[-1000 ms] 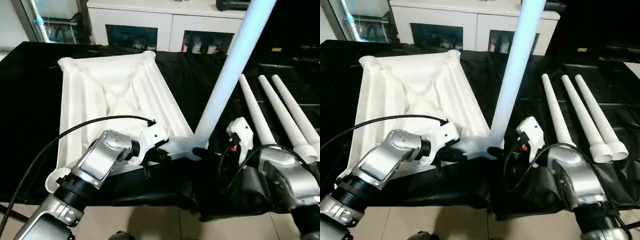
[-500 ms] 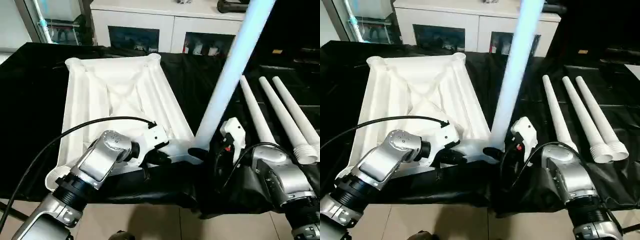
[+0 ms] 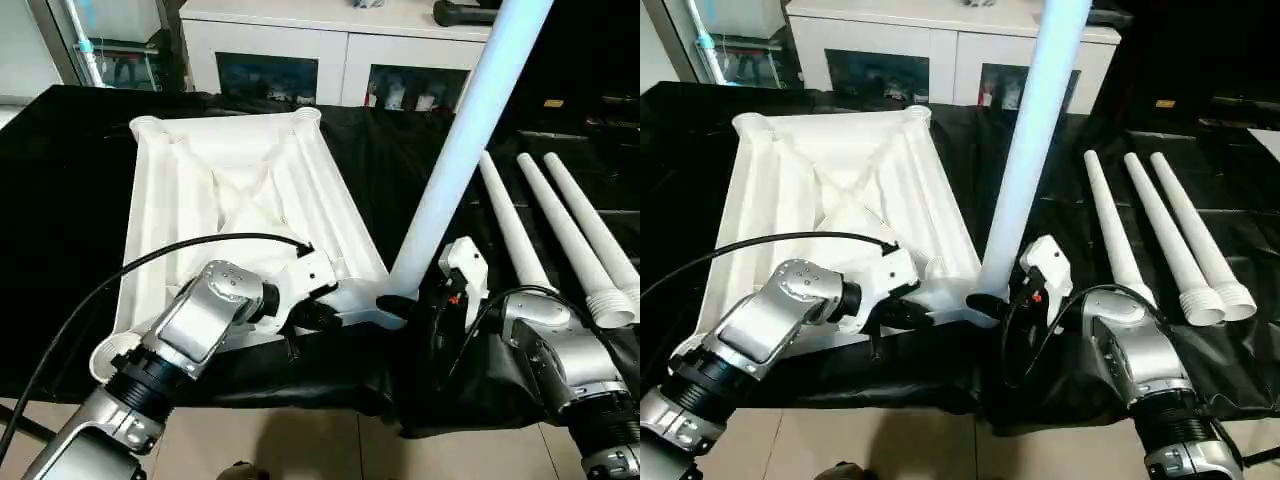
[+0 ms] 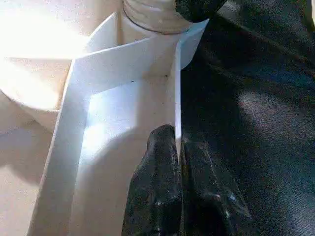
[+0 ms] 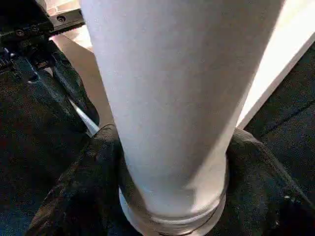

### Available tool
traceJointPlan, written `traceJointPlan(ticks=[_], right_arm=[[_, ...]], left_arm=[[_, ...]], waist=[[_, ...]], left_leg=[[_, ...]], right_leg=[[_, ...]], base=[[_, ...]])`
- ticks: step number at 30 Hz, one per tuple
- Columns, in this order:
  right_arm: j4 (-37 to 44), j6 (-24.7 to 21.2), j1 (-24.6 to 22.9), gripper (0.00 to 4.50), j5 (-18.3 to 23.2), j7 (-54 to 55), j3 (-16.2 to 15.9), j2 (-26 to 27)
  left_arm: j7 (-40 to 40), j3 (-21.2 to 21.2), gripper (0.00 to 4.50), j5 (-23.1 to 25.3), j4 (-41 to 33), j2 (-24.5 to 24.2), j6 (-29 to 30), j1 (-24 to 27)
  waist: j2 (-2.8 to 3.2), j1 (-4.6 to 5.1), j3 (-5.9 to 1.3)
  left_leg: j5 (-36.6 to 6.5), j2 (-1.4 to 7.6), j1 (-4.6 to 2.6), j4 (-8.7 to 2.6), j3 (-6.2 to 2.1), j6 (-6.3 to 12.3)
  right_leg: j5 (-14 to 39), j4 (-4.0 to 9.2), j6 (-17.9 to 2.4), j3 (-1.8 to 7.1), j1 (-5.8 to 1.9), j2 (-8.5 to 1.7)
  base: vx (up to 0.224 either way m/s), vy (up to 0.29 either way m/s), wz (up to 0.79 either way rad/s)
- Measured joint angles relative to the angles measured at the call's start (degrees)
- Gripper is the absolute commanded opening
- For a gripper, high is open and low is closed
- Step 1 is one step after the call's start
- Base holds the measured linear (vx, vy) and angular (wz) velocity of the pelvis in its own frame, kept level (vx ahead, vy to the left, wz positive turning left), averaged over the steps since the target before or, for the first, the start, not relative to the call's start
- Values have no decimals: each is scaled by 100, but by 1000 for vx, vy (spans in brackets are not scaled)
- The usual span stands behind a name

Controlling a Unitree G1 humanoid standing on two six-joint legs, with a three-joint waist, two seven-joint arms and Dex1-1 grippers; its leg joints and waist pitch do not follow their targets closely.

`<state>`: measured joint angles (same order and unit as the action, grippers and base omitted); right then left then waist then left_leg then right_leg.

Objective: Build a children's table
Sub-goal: Rotate leg to tighten

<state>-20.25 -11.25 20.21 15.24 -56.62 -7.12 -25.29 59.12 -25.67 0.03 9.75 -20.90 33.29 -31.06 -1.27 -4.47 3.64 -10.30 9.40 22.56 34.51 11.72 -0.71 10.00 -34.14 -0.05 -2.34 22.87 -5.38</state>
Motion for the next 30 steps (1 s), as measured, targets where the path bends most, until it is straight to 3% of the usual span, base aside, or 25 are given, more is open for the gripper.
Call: traceJointPlan(ticks=[4, 8, 12, 18, 22, 29, 30], right_arm=[[-200, 171, 69, 270, -129, 466, 20, 230], [-742, 132, 435, 269, -406, 2317, 446, 1033], [-939, 129, 575, 269, -485, 3388, 651, 1550], [-1790, 305, 1307, 269, -649, 5591, 1168, 2541], [-2103, 584, 1494, 269, -681, 6043, 1249, 2705], [-2130, 783, 1431, 269, -682, 5758, 1327, 2687], [-2059, 793, 1365, 304, -663, 5629, 1339, 2666]], left_arm=[[-242, 108, 0, 13, 221, 153, 10, -39], [-1408, 436, 0, 135, 1153, 977, 218, -486], [-1934, 589, 0, 131, 1651, 1351, 261, -747], [-2948, 912, 0, 149, 2577, 2018, 144, -1217], [-3111, 963, 0, 151, 2675, 2135, 118, -1279], [-3090, 946, 0, 190, 2689, 2107, 63, -1276], [-3055, 937, 0, 188, 2665, 2090, 63, -1265]], waist=[[-13, 73, -8], [-10, 173, -5], [-10, 185, -6], [-9, 213, -8], [-14, 209, -11], [-14, 192, -11], [-14, 190, -11]], left_leg=[[1, 0, -20, 3, 0, 0], [8, -4, -22, 9, 0, -12], [8, -2, -30, 0, 0, -13], [12, -6, -20, -1, 0, -18], [9, -9, -15, -8, 0, -14], [10, -6, -15, -15, 0, -15], [10, -6, -15, -17, 0, -15]], right_leg=[[-2, -4, -4, 4, -16, 1], [-4, 2, -6, 9, -11, -2], [-1, 0, -1, 6, -13, -1], [-5, 5, -6, 9, -12, -1], [-7, 7, -10, 8, -11, -3], [-4, 8, -5, 5, -6, -2], [-3, 10, -3, 6, -7, -2]], base=[[0, 0, 0], [0, 0, 0], [0, 0, 0], [0, 0, 0], [0, 0, 0], [0, 0, 0], [0, 0, 0]])
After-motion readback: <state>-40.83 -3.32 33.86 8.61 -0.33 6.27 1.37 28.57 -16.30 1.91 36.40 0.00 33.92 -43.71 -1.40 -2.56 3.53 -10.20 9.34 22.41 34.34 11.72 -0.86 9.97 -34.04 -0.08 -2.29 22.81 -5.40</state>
